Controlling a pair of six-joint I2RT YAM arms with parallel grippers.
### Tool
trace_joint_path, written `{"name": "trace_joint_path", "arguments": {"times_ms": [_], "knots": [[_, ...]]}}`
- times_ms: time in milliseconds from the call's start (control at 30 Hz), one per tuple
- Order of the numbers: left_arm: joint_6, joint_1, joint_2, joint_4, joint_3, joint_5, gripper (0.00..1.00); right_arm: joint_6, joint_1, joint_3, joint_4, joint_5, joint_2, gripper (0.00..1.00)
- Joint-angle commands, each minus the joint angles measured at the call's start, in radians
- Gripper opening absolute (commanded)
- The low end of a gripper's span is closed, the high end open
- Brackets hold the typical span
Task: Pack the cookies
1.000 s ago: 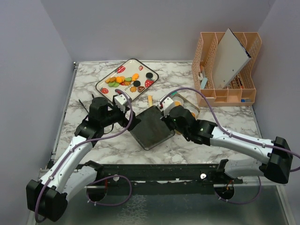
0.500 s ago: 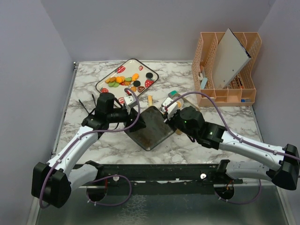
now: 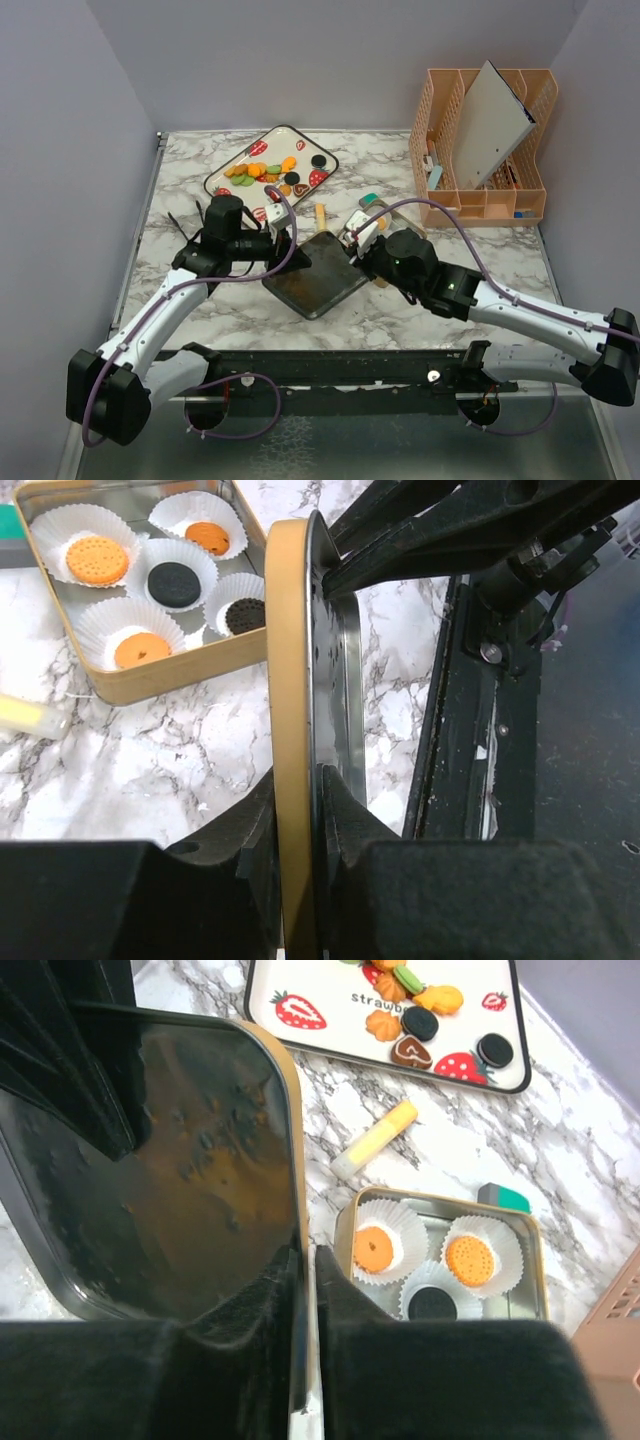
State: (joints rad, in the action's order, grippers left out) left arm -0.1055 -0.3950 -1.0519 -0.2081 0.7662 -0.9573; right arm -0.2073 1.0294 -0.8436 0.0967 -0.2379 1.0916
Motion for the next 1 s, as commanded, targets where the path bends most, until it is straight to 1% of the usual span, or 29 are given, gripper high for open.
{"name": "trace_joint_path", "arguments": {"times_ms": [0,167,233,267,367,467,500,600,733,833,967], "knots": [[-0.052,-0.013,0.071,-0.026,0.049,0.045,0.00,0.035,0.007,0.008,-0.053,-0.012,-0.034,0.25],[-0.125,-0.020,0.153,-0.037,0.059,0.205,0.00,0.136,0.008,0.007,-0.040,-0.031,-0.080,0.57],[-0.147,-0.024,0.183,-0.032,0.064,0.326,0.00,0.185,0.008,0.007,-0.040,-0.036,-0.112,0.68],[-0.165,-0.026,0.195,-0.032,0.066,0.363,0.00,0.202,0.008,0.010,-0.045,-0.037,-0.127,0.73],[-0.211,-0.041,0.230,-0.019,0.059,0.453,0.00,0.292,0.008,0.016,-0.065,-0.045,-0.172,0.86],[-0.253,-0.057,0.252,0.005,0.046,0.525,0.00,0.370,0.008,-0.001,-0.065,-0.066,-0.189,0.97],[-0.278,-0.061,0.261,0.020,0.035,0.536,0.00,0.399,0.008,-0.008,-0.063,-0.074,-0.190,0.99],[-0.344,-0.076,0.297,0.087,-0.011,0.581,0.00,0.478,0.006,-0.050,-0.036,-0.086,-0.173,1.00],[-0.441,-0.091,0.342,0.225,-0.078,0.617,0.00,0.591,0.006,-0.118,0.012,-0.133,-0.136,1.00],[-0.495,-0.102,0.365,0.330,-0.126,0.629,0.00,0.656,0.003,-0.125,0.008,-0.176,-0.130,1.00],[-0.584,-0.121,0.356,0.383,-0.161,0.652,0.00,0.764,-0.011,-0.131,0.009,-0.205,-0.141,1.00]]}}
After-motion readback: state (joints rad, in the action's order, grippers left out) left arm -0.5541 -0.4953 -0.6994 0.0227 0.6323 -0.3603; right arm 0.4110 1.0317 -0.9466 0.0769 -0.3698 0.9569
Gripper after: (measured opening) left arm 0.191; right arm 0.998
